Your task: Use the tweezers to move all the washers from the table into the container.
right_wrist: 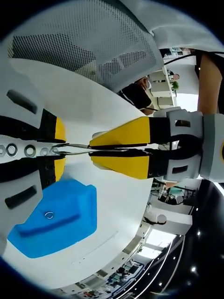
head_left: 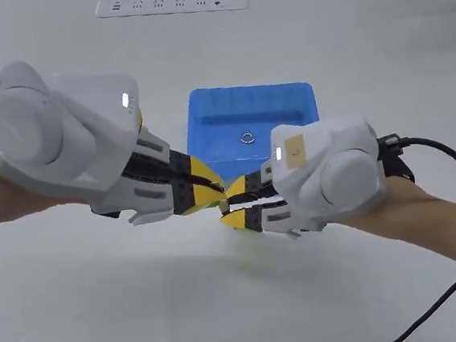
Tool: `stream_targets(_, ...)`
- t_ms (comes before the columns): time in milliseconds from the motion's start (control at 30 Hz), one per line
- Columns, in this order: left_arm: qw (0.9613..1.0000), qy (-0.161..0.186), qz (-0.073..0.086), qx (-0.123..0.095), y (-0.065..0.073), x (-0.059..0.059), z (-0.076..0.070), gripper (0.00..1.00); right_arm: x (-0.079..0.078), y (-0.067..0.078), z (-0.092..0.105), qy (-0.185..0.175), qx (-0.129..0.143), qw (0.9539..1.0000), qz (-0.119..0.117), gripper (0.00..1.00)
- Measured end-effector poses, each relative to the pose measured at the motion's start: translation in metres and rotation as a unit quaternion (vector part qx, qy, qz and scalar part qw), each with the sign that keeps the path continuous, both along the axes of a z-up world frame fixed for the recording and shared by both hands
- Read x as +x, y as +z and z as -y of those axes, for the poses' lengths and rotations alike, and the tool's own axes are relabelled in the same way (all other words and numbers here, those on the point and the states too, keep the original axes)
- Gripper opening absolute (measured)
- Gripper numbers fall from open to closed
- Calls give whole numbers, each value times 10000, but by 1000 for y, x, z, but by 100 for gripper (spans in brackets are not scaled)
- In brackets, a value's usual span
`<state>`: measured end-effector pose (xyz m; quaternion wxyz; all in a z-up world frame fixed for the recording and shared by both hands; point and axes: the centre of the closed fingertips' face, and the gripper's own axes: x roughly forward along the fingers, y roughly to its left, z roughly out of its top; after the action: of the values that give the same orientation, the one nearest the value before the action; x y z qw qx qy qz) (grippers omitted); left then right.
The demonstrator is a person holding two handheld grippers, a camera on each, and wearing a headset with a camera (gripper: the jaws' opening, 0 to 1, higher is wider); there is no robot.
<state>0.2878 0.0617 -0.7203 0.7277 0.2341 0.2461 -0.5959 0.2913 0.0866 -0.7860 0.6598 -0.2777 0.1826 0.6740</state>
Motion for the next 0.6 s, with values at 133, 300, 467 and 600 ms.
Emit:
stream_targets(133,10000,11,-55,-46,0,-1,1,6,0,1,2,-94,75,9998,-141,11)
stream_targets(300,10000,16,-70,-65,0,0,2,6,1,3,2,-285,255,9984,-419,11)
stream_targets(467,9999,30,-93,-110,0,0,4,6,0,2,2,-282,266,9985,-397,10)
stream_targets(600,9998,98,-107,-114,0,3,1,6,1,2,2,-272,220,9989,-319,10)
